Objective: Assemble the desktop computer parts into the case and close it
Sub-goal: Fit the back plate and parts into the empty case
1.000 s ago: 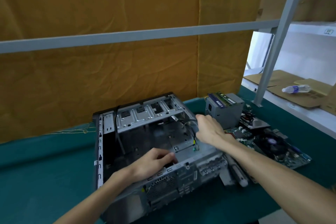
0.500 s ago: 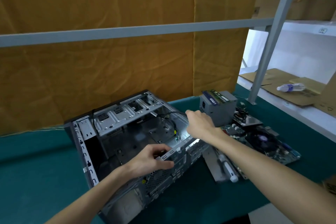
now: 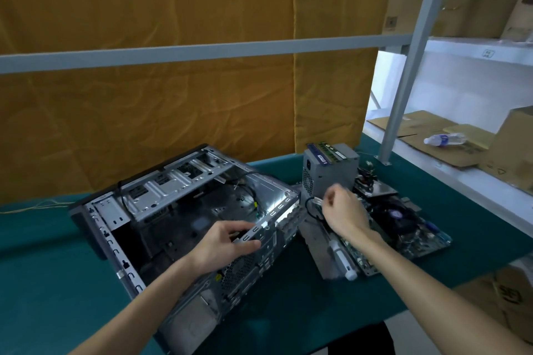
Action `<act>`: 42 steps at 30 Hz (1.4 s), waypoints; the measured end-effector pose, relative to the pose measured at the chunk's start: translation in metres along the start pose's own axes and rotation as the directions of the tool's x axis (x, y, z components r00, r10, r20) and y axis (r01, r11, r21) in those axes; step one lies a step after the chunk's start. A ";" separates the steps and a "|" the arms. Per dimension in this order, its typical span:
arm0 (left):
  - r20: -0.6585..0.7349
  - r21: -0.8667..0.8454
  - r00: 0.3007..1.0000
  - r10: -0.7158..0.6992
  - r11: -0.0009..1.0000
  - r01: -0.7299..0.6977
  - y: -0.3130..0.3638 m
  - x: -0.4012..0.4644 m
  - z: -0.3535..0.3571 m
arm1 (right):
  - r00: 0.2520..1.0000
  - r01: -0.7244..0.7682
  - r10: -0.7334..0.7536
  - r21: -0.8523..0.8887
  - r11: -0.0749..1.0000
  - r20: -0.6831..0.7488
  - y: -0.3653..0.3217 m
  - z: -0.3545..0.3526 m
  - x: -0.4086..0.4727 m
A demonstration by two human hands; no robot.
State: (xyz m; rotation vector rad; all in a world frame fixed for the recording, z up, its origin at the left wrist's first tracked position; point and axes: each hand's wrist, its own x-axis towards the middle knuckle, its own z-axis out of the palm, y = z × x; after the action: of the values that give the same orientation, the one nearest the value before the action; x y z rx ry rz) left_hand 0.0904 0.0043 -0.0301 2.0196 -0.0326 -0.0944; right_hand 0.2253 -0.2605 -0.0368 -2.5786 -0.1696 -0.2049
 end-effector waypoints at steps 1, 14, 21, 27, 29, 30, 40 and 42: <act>-0.013 0.008 1.000 -0.010 1.000 0.010 0.001 -0.001 0.001 | 0.998 -0.027 0.034 -0.128 0.991 0.053 0.016 0.002 -0.011; -0.235 0.182 0.972 -0.023 0.981 0.067 0.010 0.014 0.012 | 0.880 -0.077 0.147 -0.170 0.982 0.452 0.055 0.022 -0.064; -0.255 0.179 0.967 -0.020 0.981 0.068 0.008 0.010 0.013 | 0.913 -0.162 0.147 0.008 0.987 0.381 0.039 0.012 -0.043; -0.262 0.168 0.965 -0.008 0.984 0.054 -0.002 0.014 0.011 | 0.979 -0.064 0.118 -0.299 0.952 0.168 0.037 0.041 -0.006; -0.260 0.165 0.966 -0.003 0.985 0.047 -0.003 0.015 0.011 | 0.983 -0.051 0.107 -0.336 0.940 0.151 0.042 0.047 -0.001; -0.260 0.163 0.966 -0.006 0.985 0.050 -0.003 0.015 0.012 | 0.984 -0.052 0.106 -0.342 0.938 0.143 0.044 0.049 0.001; -0.271 0.178 0.962 0.028 0.984 0.021 -0.004 0.014 0.013 | 0.989 -0.143 0.142 0.035 0.989 0.041 0.036 0.042 -0.005; -0.284 0.198 0.959 0.022 0.980 0.036 -0.004 0.014 0.012 | 0.988 -0.134 0.145 0.184 0.974 -0.047 0.033 0.037 -0.014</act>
State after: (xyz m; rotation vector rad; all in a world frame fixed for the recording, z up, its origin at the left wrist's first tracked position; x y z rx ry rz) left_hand 0.1029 -0.0053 -0.0399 2.2175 0.1541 0.2045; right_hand 0.2213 -0.2701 -0.0868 -2.3896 0.0158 -0.2044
